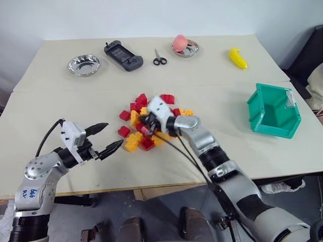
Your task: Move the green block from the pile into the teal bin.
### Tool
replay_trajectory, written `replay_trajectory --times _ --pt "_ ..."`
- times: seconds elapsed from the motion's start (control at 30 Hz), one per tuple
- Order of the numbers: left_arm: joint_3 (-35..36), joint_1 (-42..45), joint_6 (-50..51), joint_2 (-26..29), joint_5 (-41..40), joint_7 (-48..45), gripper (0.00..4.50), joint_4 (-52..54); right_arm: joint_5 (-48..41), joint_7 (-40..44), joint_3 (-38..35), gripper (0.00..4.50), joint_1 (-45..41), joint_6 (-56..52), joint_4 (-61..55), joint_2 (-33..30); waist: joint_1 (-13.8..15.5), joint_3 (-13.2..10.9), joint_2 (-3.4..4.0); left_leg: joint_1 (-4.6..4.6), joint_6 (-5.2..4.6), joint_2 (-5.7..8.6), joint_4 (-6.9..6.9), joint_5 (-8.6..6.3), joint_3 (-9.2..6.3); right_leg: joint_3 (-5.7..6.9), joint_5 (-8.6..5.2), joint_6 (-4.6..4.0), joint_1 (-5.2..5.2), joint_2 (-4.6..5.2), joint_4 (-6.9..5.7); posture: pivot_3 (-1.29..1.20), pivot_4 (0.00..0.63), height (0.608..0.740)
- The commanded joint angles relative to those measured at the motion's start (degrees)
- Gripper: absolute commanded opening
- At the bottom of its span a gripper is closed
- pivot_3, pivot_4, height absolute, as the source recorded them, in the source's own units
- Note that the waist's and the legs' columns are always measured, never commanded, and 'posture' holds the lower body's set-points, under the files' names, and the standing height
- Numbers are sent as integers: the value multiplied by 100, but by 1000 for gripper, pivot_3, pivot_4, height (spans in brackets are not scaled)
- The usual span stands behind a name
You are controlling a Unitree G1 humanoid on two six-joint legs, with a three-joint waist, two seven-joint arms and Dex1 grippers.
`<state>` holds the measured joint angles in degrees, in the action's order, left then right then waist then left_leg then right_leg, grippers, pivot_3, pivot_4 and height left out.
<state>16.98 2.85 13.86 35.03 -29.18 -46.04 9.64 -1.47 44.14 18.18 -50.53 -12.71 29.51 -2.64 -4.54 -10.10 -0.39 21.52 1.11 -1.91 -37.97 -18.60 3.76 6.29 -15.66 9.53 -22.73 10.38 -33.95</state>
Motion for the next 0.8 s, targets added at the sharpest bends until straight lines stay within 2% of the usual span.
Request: replay_trajectory --times 0.03,0.13,0.23,0.4,0.53,0.63,0.73,0.8 --pt "269 -206 -209 80 -11 -108 4488 -49 73 291 292 0 239 -288 -821 -110 23 0 0 0 1 0 -1 -1 0 0 0 0 0 0 0 0 150 740" --pt "267 -236 -222 67 -4 -69 4488 53 43 456 191 0 512 -432 -1297 -527 161 0 -1 2 0 1 -8 -3 0 0 0 0 1 1 0 0 150 740" --pt "217 -242 -217 37 -1 -43 4488 158 -28 626 -117 0 809 -405 -1597 -1216 292 0 -1 2 -2 1 -17 -5 -1 -1 0 0 4 3 -1 0 150 740" --pt "25 -143 -178 -24 -24 -76 4488 259 -164 419 -885 0 1177 -561 -1604 -2096 304 1 -2 1 -3 1 -18 -7 1 -1 0 0 6 3 -1 0 150 740" --pt "-103 27 -122 -22 -59 -134 4488 212 -343 151 -1410 0 1450 -572 -1555 -2351 303 2 -4 0 -5 2 -17 -8 5 1 0 0 10 3 5 0 150 740" --pt "-130 173 -67 8 -105 -200 4488 143 -896 485 -1864 0 1819 -682 -2021 -2561 302 2 -4 -1 -5 1 -14 -8 6 1 0 0 9 2 4 0 150 740" --pt "-227 228 -44 109 -74 -403 4500 102 -1404 864 -2265 598 2197 -876 -2493 -2929 306 2 -5 -1 -8 2 -12 -9 7 1 0 0 9 2 10 0 150 740" --pt "-315 271 -139 232 22 -669 4500 -42 -1796 1184 -2783 1249 2623 -774 -2633 -3266 311 1 -5 0 -9 2 -13 -10 9 1 0 0 10 3 12 0 150 740"
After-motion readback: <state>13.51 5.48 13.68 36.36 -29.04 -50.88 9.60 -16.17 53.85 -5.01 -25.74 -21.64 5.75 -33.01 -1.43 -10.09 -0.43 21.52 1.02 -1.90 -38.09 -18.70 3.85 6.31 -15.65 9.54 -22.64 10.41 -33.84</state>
